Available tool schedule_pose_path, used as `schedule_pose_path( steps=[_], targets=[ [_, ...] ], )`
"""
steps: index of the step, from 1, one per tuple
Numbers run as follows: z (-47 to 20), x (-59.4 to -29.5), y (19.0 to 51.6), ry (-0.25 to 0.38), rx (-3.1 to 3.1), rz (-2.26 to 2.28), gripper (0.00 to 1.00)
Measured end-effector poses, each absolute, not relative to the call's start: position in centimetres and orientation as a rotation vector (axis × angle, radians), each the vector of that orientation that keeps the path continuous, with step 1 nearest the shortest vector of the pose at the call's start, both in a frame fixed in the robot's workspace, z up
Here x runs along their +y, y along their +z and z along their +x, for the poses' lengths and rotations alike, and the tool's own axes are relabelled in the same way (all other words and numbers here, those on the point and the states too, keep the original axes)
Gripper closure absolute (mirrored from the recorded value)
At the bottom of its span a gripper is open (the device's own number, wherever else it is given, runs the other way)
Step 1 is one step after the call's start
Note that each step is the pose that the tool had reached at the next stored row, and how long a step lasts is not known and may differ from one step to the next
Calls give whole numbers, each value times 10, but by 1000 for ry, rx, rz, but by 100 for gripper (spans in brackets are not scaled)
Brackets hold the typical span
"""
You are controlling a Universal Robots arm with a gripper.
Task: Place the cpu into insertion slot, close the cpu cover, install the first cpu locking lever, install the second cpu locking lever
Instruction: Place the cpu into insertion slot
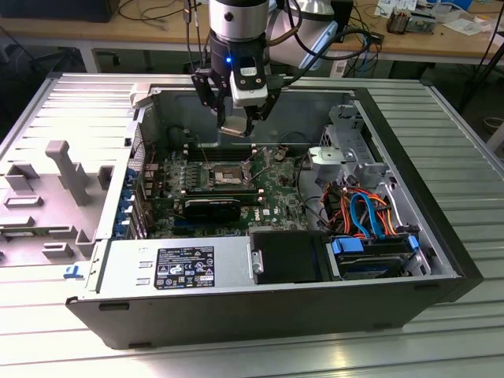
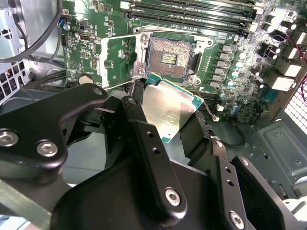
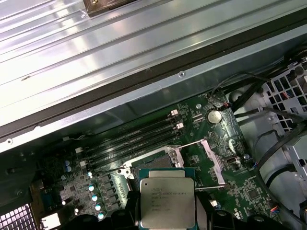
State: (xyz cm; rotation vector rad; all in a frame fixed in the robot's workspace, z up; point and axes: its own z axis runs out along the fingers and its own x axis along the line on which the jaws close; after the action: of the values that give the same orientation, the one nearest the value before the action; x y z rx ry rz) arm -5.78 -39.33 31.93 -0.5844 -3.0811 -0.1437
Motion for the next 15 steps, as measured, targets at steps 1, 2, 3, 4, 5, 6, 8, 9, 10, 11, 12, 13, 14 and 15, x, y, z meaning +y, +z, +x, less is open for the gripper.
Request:
schedule_pose_path(
  steps=[1,2,3,4,5,6,8,9,10,11,12,13,14,15],
  targets=[
    [-58,-393,319,-144,-3081,-586,45],
    [-58,-393,319,-144,-3080,-588,45],
    [-58,-393,319,-144,-3080,-591,45],
    [-58,-393,319,-144,-3080,-593,45],
    [-58,-393,319,-144,-3079,-594,45],
    [-58,-393,319,-144,-3079,-595,45],
    [-58,-393,319,-144,-3079,-599,45],
    [-58,-393,319,-144,-3078,-600,45],
    [-58,-393,319,-144,-3078,-604,45],
    [-58,-393,319,-144,-3078,-606,45],
    [-58,-393,319,-144,-3077,-608,45],
    [-58,-393,319,-144,-3077,-610,45],
    [-58,-393,319,-144,-3076,-612,45],
    [-58,-393,319,-144,-3076,-614,45]
  ],
)
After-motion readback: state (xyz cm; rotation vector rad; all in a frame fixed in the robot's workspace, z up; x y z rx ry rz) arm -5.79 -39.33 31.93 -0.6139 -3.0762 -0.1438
